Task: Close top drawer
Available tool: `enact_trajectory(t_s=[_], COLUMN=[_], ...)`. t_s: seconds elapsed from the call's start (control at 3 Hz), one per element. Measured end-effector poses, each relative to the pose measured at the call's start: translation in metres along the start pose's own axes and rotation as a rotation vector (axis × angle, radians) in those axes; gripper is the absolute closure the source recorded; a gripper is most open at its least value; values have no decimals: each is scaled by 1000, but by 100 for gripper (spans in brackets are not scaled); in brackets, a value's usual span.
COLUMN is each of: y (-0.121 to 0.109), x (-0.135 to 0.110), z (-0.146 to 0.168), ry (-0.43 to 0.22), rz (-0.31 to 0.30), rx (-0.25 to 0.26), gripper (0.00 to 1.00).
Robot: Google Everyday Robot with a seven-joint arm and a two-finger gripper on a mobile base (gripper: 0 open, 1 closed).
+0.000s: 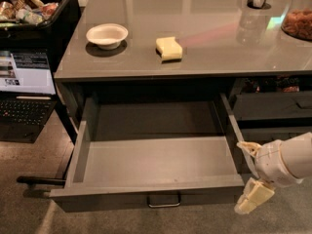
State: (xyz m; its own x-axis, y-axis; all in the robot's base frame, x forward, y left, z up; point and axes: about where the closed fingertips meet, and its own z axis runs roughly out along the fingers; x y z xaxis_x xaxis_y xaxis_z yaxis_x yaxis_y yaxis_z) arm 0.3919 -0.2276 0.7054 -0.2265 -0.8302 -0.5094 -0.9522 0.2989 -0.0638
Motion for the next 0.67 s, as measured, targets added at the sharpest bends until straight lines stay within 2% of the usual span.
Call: enact_trajectory(t_s=[0.67], y=[-26], x=[12], z=[44], ry=[2], rz=[19], rx=[76], gripper=[0])
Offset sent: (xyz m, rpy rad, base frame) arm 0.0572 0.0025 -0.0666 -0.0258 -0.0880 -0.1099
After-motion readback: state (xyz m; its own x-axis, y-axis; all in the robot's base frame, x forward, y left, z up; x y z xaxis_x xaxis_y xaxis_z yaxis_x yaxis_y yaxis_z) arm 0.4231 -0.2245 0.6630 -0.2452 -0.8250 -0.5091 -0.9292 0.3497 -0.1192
